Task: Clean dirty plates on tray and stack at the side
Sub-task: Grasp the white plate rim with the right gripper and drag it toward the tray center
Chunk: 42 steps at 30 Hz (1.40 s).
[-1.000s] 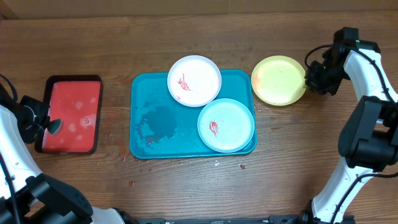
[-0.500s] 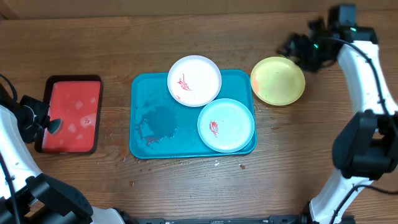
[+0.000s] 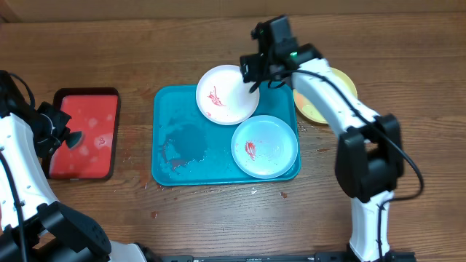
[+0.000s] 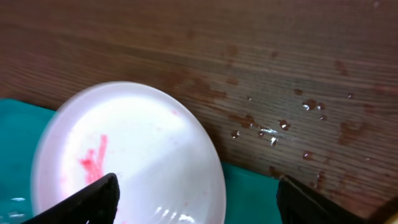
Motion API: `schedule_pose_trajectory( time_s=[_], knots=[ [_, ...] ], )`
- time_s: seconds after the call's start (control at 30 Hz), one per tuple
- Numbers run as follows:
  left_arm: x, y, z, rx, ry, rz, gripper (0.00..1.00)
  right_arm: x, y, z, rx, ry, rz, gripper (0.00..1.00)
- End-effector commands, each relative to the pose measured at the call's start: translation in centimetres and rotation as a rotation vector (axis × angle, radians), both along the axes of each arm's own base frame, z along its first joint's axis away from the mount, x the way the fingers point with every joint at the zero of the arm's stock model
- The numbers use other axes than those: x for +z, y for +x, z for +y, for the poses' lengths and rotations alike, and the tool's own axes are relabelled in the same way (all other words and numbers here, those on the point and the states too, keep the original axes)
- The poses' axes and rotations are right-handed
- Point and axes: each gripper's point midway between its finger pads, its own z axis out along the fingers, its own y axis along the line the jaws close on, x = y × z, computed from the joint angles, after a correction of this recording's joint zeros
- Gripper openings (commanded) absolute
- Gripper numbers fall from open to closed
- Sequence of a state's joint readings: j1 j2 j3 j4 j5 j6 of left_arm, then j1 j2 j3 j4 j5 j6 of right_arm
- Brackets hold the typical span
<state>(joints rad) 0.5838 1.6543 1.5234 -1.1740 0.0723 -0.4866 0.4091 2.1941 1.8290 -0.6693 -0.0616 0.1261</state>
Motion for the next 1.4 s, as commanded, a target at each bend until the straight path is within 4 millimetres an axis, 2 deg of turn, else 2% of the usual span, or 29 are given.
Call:
schedule_pose_trajectory(
  time_s=[0.0,0.13,0.3,0.43,0.6,0.63,0.73,0.83,0.93,1.07,1.13,1.23,1.3,1.37],
  knots=[
    [-0.2,0.2,-0.5,-0.041,0.002,0.001,0.04,-2.3,0.7,-0.3,0.019,-0.064,-0.009,0.71],
    [-0.1,0.4,-0.6,-0.047,0.006,-0.005,0.04,-4.7,-0.2,1.1,0.106,-0.086,0.020,0.68],
    [-0.1,0.5,-0.5,-0.055,0.009,-0.007,0.04,-6.0,-0.6,1.3,0.121,-0.100,0.042,0.52],
    [-0.1,0.5,-0.5,-0.055,0.010,-0.008,0.04,-6.1,-0.6,1.3,0.121,-0.101,0.043,0.24],
    [-0.1,0.5,-0.5,-0.055,0.009,-0.008,0.04,-6.4,-1.3,1.2,0.114,-0.105,0.075,0.04],
    [-0.1,0.5,-0.5,-0.055,0.009,-0.008,0.04,-6.4,-1.5,1.2,0.112,-0.104,0.084,0.04],
    [-0.1,0.5,-0.5,-0.055,0.009,-0.008,0.04,-6.3,-3.5,3.2,0.172,-0.069,0.144,0.04],
    [-0.1,0.5,-0.5,-0.055,0.009,-0.008,0.04,-5.5,-5.6,5.9,0.239,-0.013,0.196,0.04],
    [-0.1,0.5,-0.5,-0.055,0.009,-0.008,0.04,-4.7,-7.3,8.3,0.223,0.023,0.238,0.04],
    [-0.1,0.6,-0.7,-0.058,0.008,-0.008,0.04,-4.6,-9.7,11.1,0.229,0.034,0.270,0.04],
    [-0.1,0.7,-0.9,-0.067,0.008,-0.008,0.04,-5.0,-10.4,11.9,0.212,0.033,0.282,0.04],
    [-0.1,0.9,-1.3,-0.081,0.009,-0.008,0.04,-5.5,-11.0,11.6,0.173,-0.005,0.289,0.04],
    [-0.1,1.1,-1.6,-0.096,0.011,-0.007,0.04,-6.0,-11.2,11.5,0.174,-0.019,0.294,0.15],
    [-0.1,1.3,-1.9,-0.106,0.012,-0.008,0.04,-6.6,-11.4,11.5,0.178,-0.022,0.296,0.19]
  ],
)
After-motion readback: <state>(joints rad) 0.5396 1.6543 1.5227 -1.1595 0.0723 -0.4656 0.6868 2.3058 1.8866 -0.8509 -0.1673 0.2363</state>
